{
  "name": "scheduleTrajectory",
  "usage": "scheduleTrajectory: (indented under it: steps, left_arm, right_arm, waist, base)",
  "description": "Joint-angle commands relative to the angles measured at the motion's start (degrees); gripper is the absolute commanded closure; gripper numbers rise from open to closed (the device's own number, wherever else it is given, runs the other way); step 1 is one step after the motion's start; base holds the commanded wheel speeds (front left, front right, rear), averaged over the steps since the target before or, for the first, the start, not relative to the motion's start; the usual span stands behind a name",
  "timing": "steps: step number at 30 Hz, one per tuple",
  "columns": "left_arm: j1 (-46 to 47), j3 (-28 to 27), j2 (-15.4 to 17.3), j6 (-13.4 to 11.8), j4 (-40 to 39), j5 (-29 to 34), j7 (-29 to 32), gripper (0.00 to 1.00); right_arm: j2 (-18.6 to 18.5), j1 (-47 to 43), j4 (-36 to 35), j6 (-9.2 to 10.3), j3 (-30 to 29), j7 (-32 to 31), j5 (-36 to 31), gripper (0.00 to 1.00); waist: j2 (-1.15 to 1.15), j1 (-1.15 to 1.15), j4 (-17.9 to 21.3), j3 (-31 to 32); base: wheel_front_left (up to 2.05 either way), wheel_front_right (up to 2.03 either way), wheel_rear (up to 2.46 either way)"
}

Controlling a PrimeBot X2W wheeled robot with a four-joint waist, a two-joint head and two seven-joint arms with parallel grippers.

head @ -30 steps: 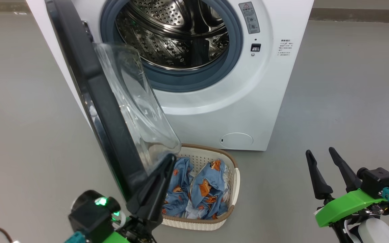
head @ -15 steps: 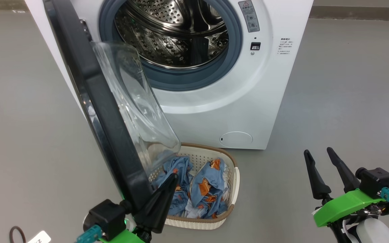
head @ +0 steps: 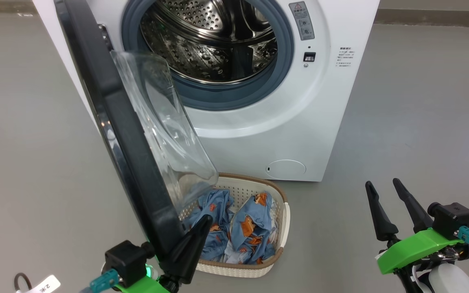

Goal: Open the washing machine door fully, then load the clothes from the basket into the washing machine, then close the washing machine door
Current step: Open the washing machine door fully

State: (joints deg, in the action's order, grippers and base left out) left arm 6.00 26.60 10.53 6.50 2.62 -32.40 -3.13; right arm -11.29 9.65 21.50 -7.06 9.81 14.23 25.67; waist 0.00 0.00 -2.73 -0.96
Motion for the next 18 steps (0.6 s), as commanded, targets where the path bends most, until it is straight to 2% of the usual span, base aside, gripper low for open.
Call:
scheduleTrajectory:
  steps: [1, 18]
  left_arm:
    - [2.6, -2.6, 0.4, -0.6, -0.5, -0.4, -0.7, 1.00]
    - [1.3, -4.0, 1.7, -2.2, -1.1, -1.4, -1.1, 1.00]
  right_arm:
    - [-0.5, 1.1, -1.2, -0.43, 1.2, 0.8, 0.5, 0.00]
    - [-0.3, 1.1, -0.9, -0.43, 1.2, 0.8, 0.6, 0.00]
  waist:
    - [0.00, 0.00, -0.1, 0.0]
    - [0.00, 0.00, -3.9, 0.3]
  base:
    - [0.00, 0.00, 0.00]
    - [0.00, 0.00, 0.00]
